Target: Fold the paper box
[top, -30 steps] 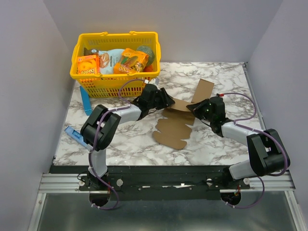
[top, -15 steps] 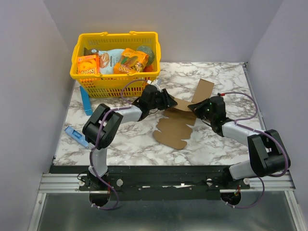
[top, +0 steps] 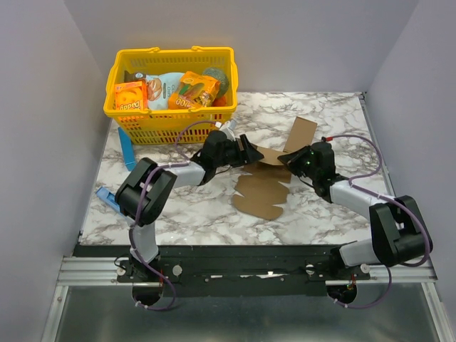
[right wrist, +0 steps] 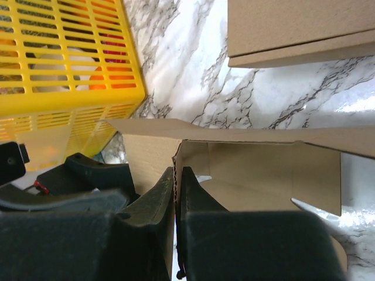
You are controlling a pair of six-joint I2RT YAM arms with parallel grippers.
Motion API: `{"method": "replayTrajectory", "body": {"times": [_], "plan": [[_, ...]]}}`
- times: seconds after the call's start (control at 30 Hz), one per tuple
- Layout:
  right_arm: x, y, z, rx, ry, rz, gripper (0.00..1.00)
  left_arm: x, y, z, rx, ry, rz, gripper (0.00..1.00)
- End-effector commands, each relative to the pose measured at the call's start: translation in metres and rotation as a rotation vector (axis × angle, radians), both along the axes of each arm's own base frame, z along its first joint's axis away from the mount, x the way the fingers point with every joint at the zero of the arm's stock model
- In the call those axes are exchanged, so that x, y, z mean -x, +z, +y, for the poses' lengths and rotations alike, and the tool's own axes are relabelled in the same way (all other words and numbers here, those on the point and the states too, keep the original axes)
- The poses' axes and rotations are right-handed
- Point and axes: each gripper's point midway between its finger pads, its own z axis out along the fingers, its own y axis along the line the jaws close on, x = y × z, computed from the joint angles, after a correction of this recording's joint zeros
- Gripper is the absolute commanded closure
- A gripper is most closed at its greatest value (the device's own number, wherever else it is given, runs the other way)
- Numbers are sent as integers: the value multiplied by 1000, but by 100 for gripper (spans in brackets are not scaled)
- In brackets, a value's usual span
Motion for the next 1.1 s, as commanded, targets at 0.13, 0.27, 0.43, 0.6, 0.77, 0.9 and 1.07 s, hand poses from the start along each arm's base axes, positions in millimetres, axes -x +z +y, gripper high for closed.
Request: {"method": "replayTrajectory", "body": {"times": [0.13, 0.27, 0.43, 0.6, 0.77, 0.9, 1.07], "plan": [[12, -3, -3, 27, 6, 42, 86, 7, -10, 67, -190, 133, -56, 16], [13, 0, -2, 4, 5, 43, 86, 24, -37, 74, -193, 130, -9, 16], [13, 9, -3, -21, -1, 31, 86, 26, -52, 65, -158, 104, 9, 22], [13, 7, -4, -31, -6, 40, 86, 14, -56, 56, -146, 106, -6, 25], [12, 1, -7, -28, -14, 53, 86, 6, -63, 38, -140, 84, -17, 30], [11, 1, -7, -26, -9, 52, 86, 1, -63, 23, -137, 63, -40, 39], [12, -3, -8, -14, -7, 55, 86, -1, -47, 13, -100, 56, -101, 52]]}}
